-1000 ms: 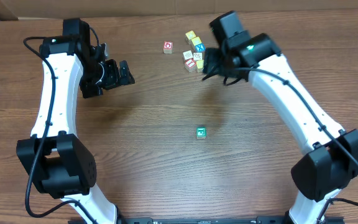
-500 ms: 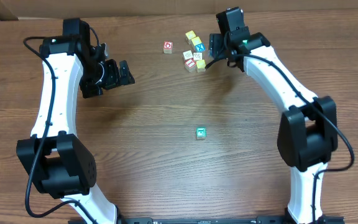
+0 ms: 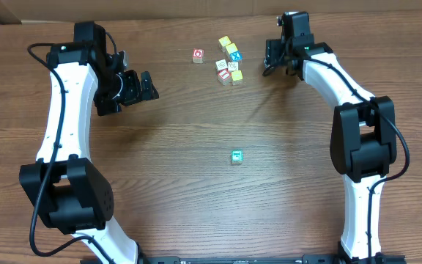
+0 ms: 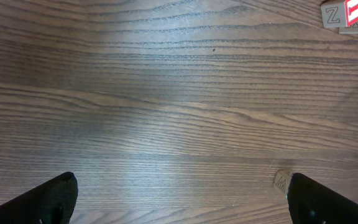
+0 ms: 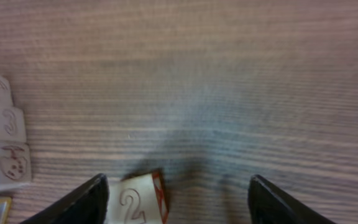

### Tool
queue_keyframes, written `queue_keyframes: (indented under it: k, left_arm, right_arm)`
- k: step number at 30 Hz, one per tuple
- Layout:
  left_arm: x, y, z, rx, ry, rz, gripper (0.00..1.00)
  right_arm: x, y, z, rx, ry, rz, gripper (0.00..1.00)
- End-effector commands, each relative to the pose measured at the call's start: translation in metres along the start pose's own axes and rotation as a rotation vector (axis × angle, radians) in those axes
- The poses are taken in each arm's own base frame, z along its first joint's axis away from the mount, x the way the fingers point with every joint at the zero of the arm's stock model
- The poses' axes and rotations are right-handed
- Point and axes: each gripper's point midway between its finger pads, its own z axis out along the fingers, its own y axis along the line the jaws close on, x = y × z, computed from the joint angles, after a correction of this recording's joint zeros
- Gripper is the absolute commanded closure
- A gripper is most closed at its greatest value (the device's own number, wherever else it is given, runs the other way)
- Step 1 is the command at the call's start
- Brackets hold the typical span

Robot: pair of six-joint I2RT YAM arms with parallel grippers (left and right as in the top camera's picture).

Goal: Flip 5 blocks
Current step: 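Open the right gripper and lift back toward the block cluster, then grasp the block showing number 2 with the right gripper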

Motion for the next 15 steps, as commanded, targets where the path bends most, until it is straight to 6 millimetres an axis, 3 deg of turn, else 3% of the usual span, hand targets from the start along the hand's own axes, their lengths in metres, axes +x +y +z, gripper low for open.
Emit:
queue_keyframes:
  k: [1, 5, 15]
  left_arm:
    - [-0.006, -0.003, -0.007, 0.006, -0.027, -0.003, 0.0]
    - [-0.006, -0.003, -0.007, 0.006, -0.027, -0.003, 0.0]
    - [-0.006, -0.003, -0.007, 0.006, -0.027, -0.003, 0.0]
  right_arm:
    - [0.003, 0.015, 0.005, -0.086, 0.011, -0.045, 0.32]
    - [0.014, 0.027, 0.009, -0.138, 0.042, -0.092, 0.33]
    - [0.026, 0.026, 0.012, -0.134, 0.083, -0.093, 0.31]
